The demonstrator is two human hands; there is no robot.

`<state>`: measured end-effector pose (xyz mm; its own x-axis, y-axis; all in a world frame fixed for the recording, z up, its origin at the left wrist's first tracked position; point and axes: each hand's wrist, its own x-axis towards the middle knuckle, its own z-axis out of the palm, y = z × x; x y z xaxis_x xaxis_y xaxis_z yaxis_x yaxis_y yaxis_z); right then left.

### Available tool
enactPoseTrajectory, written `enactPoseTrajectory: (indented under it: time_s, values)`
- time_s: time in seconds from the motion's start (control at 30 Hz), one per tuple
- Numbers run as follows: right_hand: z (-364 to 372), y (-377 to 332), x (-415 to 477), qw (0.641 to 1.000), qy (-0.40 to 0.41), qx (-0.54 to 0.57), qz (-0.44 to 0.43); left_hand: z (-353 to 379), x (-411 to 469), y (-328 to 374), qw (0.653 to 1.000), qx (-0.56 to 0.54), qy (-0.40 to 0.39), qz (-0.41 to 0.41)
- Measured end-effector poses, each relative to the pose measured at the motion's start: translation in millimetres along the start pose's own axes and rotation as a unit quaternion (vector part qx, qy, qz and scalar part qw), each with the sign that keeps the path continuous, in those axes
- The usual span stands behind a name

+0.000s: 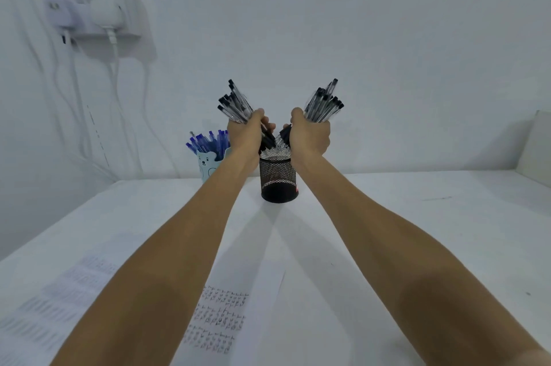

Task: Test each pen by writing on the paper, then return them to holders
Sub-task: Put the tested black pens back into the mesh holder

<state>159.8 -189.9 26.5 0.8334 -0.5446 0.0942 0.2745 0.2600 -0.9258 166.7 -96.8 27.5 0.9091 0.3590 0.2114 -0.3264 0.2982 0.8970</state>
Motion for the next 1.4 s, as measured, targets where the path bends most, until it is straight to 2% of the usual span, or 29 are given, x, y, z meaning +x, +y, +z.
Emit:
enactPoseTrajectory:
  time_s: [0.2, 0.4, 0.53, 0.63, 0.8, 1.07, 1.23, 1.4]
  values:
    - [-4.3, 4.8, 0.7, 0.980, -0.080, -0.148, -0.103, -3.2, -4.3, -5.0, 0.983, 0.177, -0.032, 0.043]
    - [-17.2, 17.9, -6.9, 0.963, -0.174, -0.181, -0.104, -12.2, -21.4, -2.8, 0.976, 0.188, -0.096, -0.046]
    - [-20.0, 17.5, -14.5, 0.964, -0.182, -0.160, -0.108, -16.9, -21.8, -7.4, 0.974, 0.193, -0.118, -0.025]
    - [-19.5, 13.6, -19.7, 0.968, -0.180, -0.141, -0.101, -14.5, -26.0, -6.0, 0.977, 0.143, -0.155, -0.035]
    - [-12.8, 7.5, -24.3, 0.973, -0.133, -0.154, -0.105, -7.1, -30.5, -5.2, 0.992, 0.045, -0.096, -0.071]
    - [-3.5, 10.4, -23.9, 0.970, -0.074, -0.174, -0.155, -4.7, -23.3, -10.7, 0.992, 0.103, -0.061, -0.027]
    - [-1.5, -0.8, -23.8, 0.973, -0.084, -0.178, -0.117, -4.6, -16.3, -11.4, 0.991, 0.116, -0.062, -0.025]
    - [-12.0, 10.6, -21.1, 0.955, -0.136, -0.242, -0.101, -7.0, -13.6, -13.2, 0.990, 0.116, -0.079, -0.021]
